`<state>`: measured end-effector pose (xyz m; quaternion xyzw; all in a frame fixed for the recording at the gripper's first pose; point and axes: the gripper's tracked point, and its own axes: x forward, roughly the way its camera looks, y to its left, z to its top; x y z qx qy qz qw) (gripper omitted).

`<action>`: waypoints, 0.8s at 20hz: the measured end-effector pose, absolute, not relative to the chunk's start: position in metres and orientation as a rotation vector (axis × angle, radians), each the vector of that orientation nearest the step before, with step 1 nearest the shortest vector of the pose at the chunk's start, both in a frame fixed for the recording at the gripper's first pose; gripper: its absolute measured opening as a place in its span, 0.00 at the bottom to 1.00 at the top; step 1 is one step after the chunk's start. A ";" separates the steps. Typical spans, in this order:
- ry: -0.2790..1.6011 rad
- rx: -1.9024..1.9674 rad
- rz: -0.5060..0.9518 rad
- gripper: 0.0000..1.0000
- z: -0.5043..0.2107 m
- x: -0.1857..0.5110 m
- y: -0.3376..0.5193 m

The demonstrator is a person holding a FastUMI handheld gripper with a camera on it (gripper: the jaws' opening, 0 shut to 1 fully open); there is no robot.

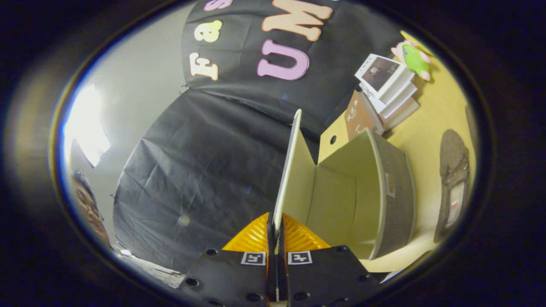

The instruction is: Open the storage box then place both shoes into the box .Put the left shoe in first, then the right shoe, with the right side of both shoes facing outward in a uniform manner.

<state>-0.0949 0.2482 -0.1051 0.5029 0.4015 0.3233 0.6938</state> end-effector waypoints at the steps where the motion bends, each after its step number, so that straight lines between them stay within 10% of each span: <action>1: 0.889 1.105 0.739 0.05 -0.096 -0.096 0.262; 16: 0.850 0.913 0.914 0.05 -0.073 -0.108 0.452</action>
